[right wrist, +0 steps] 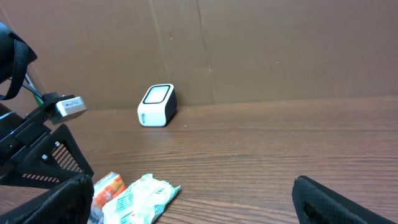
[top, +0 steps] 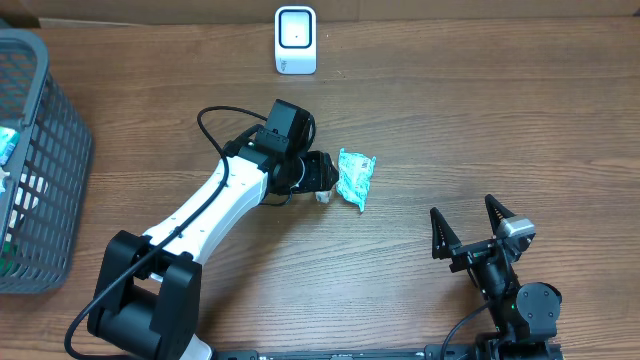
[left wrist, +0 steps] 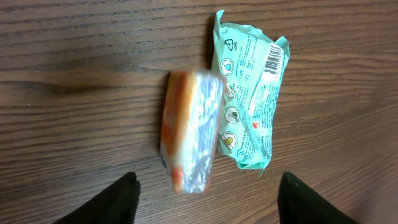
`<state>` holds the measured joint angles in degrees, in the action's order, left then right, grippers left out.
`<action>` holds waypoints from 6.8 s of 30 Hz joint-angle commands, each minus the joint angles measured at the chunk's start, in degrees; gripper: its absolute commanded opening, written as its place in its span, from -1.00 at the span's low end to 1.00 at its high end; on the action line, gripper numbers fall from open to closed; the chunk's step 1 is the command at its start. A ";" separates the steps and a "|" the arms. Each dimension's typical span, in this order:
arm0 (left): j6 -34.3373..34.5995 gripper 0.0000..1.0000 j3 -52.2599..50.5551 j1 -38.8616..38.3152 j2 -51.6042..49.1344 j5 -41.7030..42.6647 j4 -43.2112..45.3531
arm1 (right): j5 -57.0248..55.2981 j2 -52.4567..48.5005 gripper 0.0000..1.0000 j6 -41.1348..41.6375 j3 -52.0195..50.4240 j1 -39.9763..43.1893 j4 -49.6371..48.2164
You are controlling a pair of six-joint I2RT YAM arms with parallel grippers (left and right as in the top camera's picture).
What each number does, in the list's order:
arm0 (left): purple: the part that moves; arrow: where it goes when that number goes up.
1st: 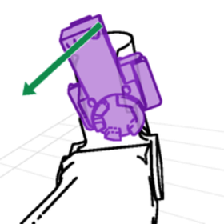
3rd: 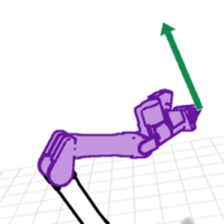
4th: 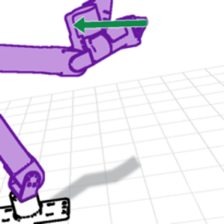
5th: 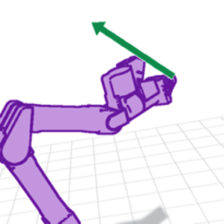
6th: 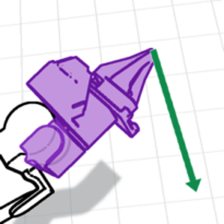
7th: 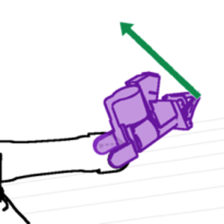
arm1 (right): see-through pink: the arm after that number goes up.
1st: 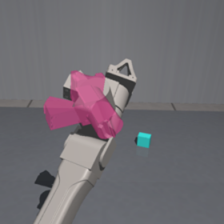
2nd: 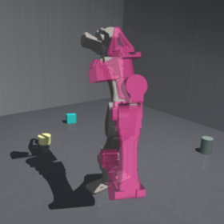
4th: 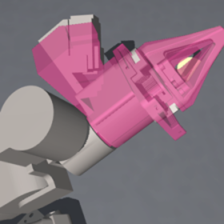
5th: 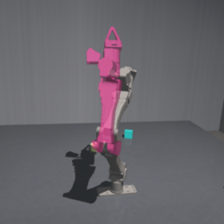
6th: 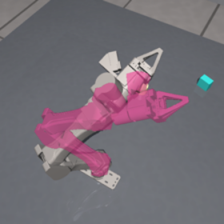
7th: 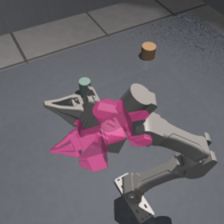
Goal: Scan the item barcode
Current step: 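Place the orange pack beside the green packet and release, then reach the left gripper into the basket toward the green-capped bottle, then grasp the green-capped bottle with the left gripper and lift out, then set the green-capped bottle upright left of the orange pack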
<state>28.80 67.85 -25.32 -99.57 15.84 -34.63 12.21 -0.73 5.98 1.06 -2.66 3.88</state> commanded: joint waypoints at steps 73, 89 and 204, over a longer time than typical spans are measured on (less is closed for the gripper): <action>-4.28 1.00 27.41 81.22 -10.64 -28.22 -31.91 | 0.09 0.55 1.00 -0.04 -0.59 0.11 -0.39; -4.35 0.79 27.39 80.91 -16.59 -27.98 -30.60 | 0.09 0.55 1.00 -0.04 -0.59 0.11 -0.39; -12.50 0.86 43.25 5.49 -25.90 -11.37 -44.13 | 0.09 0.55 1.00 -0.04 -0.59 0.11 -0.39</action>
<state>16.34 107.63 -20.58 -125.34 4.84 -76.97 12.23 -0.73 6.00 1.06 -2.66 3.88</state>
